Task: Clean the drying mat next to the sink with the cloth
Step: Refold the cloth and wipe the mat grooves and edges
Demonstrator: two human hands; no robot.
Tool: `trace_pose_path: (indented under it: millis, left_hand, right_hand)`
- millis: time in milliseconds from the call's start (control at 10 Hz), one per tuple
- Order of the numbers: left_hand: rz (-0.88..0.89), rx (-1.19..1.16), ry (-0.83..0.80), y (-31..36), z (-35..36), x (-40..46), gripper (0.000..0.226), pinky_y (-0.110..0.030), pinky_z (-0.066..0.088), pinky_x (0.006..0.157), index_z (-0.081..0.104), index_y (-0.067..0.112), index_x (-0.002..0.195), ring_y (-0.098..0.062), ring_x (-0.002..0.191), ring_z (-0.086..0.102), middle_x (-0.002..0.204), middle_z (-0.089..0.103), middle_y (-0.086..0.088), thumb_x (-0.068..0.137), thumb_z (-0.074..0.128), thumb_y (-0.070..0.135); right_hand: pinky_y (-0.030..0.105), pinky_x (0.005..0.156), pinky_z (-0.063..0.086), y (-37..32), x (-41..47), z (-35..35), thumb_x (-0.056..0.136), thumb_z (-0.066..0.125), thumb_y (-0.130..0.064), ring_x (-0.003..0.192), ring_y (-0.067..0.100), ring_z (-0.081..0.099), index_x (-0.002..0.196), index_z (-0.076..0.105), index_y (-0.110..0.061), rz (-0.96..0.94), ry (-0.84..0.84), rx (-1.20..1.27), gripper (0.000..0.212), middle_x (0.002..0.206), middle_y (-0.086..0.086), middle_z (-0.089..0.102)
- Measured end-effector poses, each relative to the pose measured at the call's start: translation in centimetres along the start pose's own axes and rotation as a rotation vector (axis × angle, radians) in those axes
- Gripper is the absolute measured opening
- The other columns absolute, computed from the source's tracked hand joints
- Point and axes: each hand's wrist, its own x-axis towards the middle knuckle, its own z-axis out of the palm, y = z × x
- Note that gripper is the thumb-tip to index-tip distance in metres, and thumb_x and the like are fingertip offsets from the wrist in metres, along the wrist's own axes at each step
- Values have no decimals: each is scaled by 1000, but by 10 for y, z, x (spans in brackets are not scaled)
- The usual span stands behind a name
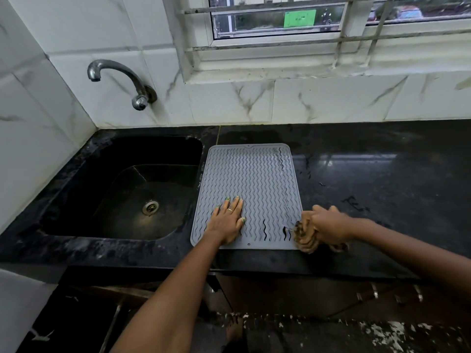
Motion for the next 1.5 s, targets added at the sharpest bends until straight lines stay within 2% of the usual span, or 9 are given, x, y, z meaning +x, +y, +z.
trace_pose_path:
  millis: [200, 500, 600, 800, 1000, 1200, 1300, 1400, 1500]
  left_hand:
    - [-39, -114, 110, 26, -3, 2, 60, -41, 0, 120, 2, 19, 154, -26, 150, -4, 163, 0, 0, 102, 28, 27]
    - [29, -150, 180, 42, -3, 17, 61, -36, -7, 119, 6, 18, 154, -18, 150, -2, 163, 5, 1, 103, 27, 42]
    - [33, -176, 193, 45, -6, 30, 61, -35, -5, 119, 8, 17, 154, -17, 150, 0, 162, 7, 0, 102, 29, 41]
    - [79, -193, 236, 60, -20, 67, 62, -37, -3, 120, 11, 19, 154, -19, 150, 4, 162, 11, -2, 101, 32, 44]
    - [170, -126, 235, 74, 1, 80, 71, -38, 4, 119, 6, 25, 153, -19, 147, 20, 159, 25, 2, 95, 28, 59]
    - [111, -90, 374, 71, 22, 92, 76, -37, 21, 106, 6, 22, 149, -13, 122, 56, 135, 58, 11, 89, 14, 67]
    - [143, -7, 326, 71, 30, 102, 76, -39, 22, 106, -1, 19, 153, -16, 128, 41, 141, 47, 6, 91, 10, 63]
    - [316, 209, 415, 60, 52, 111, 50, -41, 8, 118, 37, 28, 142, -14, 127, 51, 146, 33, 1, 100, 20, 49]
    - [249, 1200, 1115, 19, 21, 131, 106, -44, 46, 95, 58, 13, 115, -16, 93, 72, 124, 64, -6, 17, 100, 20]
  right_hand:
    - [41, 96, 36, -36, 20, -24, 86, 55, -16, 106, 16, 43, 101, 61, -17, -87, 217, 361, 16, 106, -4, 52]
    - [27, 92, 50, 6, 6, -50, 86, 61, -11, 95, 10, 64, 96, 68, -18, -197, -269, 338, 14, 104, -4, 68]
    - [25, 90, 51, 21, 16, -97, 89, 59, -11, 93, 7, 67, 101, 69, -19, -196, -56, 513, 18, 99, -8, 70]
    - [39, 97, 47, 49, 120, -132, 86, 55, -7, 111, 23, 57, 121, 63, -19, 274, 626, 740, 37, 121, 6, 63]
    - [49, 99, 41, 60, 196, -80, 94, 49, -24, 116, 32, 46, 120, 57, -15, 470, 387, 542, 29, 132, 9, 50]
    - [45, 90, 42, 64, 221, -55, 95, 44, -23, 107, 31, 44, 109, 61, -16, 508, 739, 502, 23, 128, 6, 51]
    - [46, 90, 44, 72, 232, -63, 95, 45, -15, 110, 31, 44, 113, 62, -13, 497, 765, 439, 24, 129, 7, 50]
    - [45, 89, 42, 84, 249, -71, 92, 49, -12, 110, 31, 44, 114, 60, -14, 502, 736, 387, 24, 129, 7, 48]
    - [44, 88, 45, 92, 264, -81, 92, 50, -14, 110, 31, 45, 120, 57, -15, 508, 737, 383, 28, 126, 8, 49]
